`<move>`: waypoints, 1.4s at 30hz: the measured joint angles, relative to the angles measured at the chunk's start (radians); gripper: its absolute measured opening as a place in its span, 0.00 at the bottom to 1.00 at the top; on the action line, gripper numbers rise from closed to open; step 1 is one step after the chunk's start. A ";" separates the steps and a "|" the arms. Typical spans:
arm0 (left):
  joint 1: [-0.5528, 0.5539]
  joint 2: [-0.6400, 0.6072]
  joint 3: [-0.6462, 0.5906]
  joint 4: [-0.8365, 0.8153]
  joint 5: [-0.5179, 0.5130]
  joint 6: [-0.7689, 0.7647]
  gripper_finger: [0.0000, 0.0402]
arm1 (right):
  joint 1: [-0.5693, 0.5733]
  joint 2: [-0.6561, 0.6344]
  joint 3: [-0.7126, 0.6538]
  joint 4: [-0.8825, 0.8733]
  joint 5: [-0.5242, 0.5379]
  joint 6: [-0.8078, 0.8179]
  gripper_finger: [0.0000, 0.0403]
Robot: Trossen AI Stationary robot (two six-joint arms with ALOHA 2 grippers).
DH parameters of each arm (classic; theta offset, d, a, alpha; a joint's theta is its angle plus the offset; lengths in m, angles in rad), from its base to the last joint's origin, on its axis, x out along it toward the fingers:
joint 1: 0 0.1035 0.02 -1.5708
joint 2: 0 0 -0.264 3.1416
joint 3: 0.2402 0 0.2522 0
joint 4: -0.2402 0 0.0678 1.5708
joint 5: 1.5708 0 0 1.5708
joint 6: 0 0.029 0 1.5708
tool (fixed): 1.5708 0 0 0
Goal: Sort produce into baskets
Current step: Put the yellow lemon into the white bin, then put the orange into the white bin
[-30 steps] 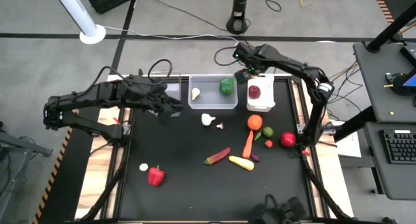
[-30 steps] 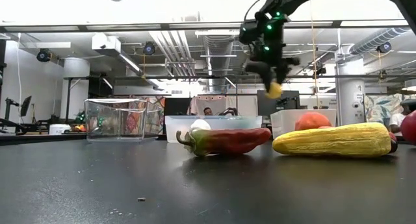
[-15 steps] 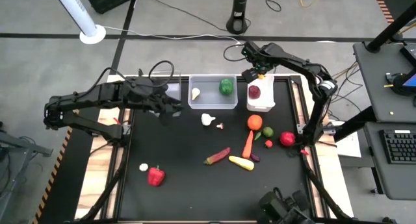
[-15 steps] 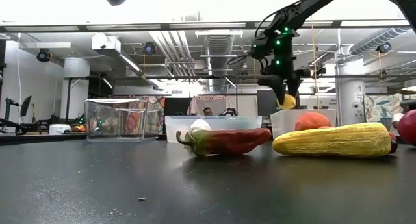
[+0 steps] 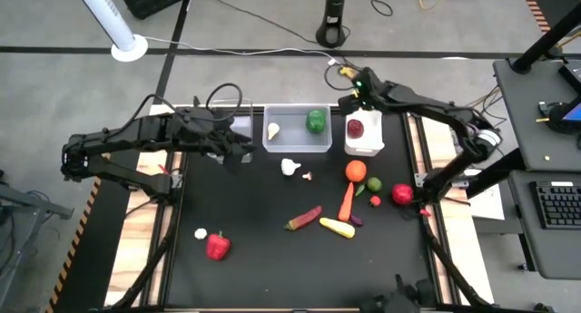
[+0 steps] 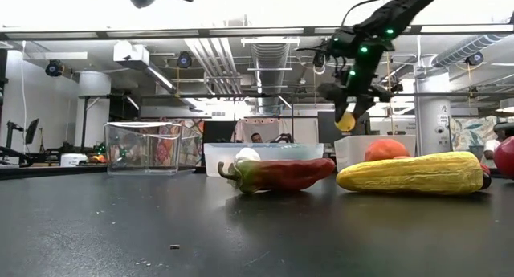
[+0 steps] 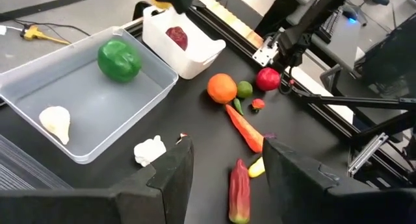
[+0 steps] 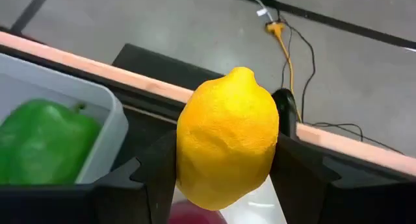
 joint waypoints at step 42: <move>0.000 -0.002 0.002 0.009 -0.012 0.026 0.41 | 0.007 -0.158 -0.271 0.302 -0.051 0.071 0.65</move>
